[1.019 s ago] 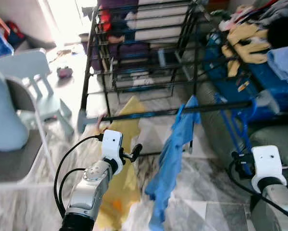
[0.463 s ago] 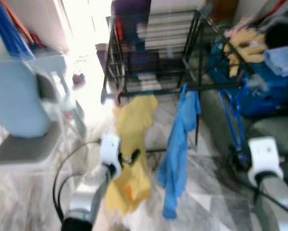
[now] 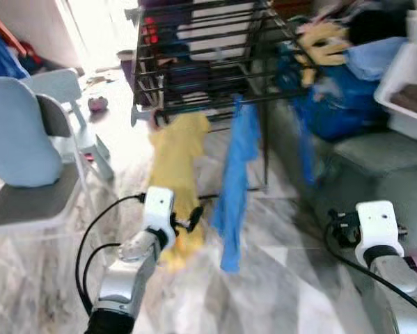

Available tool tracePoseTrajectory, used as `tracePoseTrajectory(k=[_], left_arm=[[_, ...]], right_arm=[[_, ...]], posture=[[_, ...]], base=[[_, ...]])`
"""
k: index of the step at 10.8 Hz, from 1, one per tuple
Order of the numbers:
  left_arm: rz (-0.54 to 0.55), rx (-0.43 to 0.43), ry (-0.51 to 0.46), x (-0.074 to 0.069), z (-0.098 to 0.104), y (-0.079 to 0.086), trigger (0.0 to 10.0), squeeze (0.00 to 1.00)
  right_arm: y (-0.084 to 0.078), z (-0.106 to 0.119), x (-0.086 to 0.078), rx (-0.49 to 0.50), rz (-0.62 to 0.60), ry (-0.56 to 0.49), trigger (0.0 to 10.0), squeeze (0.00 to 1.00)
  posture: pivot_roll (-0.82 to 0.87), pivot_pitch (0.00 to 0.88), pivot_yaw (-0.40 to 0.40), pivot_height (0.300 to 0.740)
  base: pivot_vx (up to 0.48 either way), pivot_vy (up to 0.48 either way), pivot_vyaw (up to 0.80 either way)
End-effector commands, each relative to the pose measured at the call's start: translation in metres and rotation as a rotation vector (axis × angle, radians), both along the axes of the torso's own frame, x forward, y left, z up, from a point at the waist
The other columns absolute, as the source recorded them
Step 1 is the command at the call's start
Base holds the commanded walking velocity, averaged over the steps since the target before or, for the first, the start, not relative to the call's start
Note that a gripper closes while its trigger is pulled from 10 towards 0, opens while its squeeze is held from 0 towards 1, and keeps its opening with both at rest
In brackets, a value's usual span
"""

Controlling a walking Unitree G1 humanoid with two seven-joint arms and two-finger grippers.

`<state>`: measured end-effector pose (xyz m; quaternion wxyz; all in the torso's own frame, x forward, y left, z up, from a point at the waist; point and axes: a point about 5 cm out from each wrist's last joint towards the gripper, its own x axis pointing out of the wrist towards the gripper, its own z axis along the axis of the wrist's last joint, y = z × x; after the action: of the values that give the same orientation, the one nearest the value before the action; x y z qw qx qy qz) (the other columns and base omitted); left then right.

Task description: Hang hanger

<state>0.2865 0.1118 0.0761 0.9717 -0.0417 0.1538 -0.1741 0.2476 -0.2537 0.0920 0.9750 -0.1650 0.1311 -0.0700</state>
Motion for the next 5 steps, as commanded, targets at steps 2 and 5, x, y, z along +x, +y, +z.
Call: tracePoseTrajectory(k=[2, 5], left_arm=[[0.134, 0.029, -0.017, -0.009, -0.002, 0.030, 10.0, 0.00], [0.373, 0.054, -0.139, -0.013, 0.011, 0.067, 10.0, 0.00]], right_arm=[[0.022, 0.003, 0.013, 0.059, 0.085, -0.039, 10.0, 0.00], [0.037, -0.003, 0.020, 0.051, 0.125, -0.042, 10.0, 0.00]], posture=[[-0.12, 0.000, 0.058, 0.740], [-0.09, 0.000, 0.049, 0.740]], base=[[-0.274, 0.000, 0.00], [0.000, 0.000, 0.00]])
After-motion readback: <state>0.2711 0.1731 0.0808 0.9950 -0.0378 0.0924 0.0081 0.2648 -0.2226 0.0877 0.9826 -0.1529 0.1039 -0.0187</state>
